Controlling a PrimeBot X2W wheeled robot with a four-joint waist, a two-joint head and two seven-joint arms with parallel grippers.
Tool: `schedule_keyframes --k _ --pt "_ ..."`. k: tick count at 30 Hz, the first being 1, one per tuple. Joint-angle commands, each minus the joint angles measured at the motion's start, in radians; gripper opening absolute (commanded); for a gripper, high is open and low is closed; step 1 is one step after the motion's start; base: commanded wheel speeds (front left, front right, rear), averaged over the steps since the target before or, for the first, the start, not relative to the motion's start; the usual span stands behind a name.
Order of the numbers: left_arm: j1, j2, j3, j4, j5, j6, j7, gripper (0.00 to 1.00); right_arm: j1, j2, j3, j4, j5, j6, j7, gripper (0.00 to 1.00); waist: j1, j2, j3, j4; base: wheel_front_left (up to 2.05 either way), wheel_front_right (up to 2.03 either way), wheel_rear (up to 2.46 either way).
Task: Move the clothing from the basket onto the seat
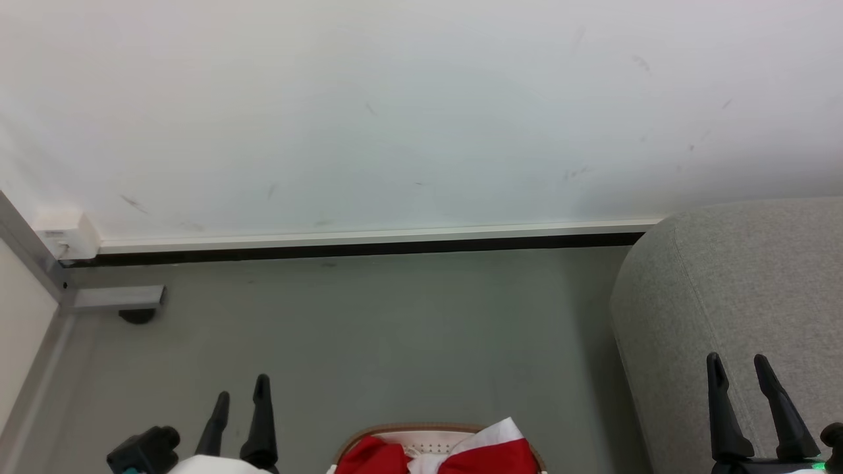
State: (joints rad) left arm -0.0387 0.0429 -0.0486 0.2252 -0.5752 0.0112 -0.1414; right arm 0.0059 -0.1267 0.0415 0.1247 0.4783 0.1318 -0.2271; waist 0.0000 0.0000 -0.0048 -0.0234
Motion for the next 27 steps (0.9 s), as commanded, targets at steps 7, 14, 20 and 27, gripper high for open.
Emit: schedule_keyframes --k 7,14,20,27 --pt "0.003 0.009 -0.001 0.006 0.099 0.008 -0.025 1.00 0.007 0.011 -0.030 -0.008 -0.122 -0.001 -0.011 1.00 0.0000 0.0000 0.002 -0.003 0.00 0.00 0.00" --pt "0.006 0.010 0.003 0.016 0.179 0.010 -0.042 1.00 0.008 0.020 -0.048 0.000 -0.201 -0.001 -0.015 1.00 0.0000 0.0000 0.002 -0.007 0.00 0.00 0.00" --pt "0.009 0.010 0.008 0.019 0.239 0.011 -0.055 1.00 0.013 0.030 -0.054 0.003 -0.262 -0.001 -0.019 1.00 0.0000 0.0000 0.002 -0.008 0.00 0.00 0.00" --pt "0.011 0.010 0.012 0.020 0.304 0.014 -0.071 1.00 0.017 0.042 -0.064 0.004 -0.329 -0.002 -0.022 1.00 0.0000 0.0000 0.004 -0.008 0.00 0.00 0.00"
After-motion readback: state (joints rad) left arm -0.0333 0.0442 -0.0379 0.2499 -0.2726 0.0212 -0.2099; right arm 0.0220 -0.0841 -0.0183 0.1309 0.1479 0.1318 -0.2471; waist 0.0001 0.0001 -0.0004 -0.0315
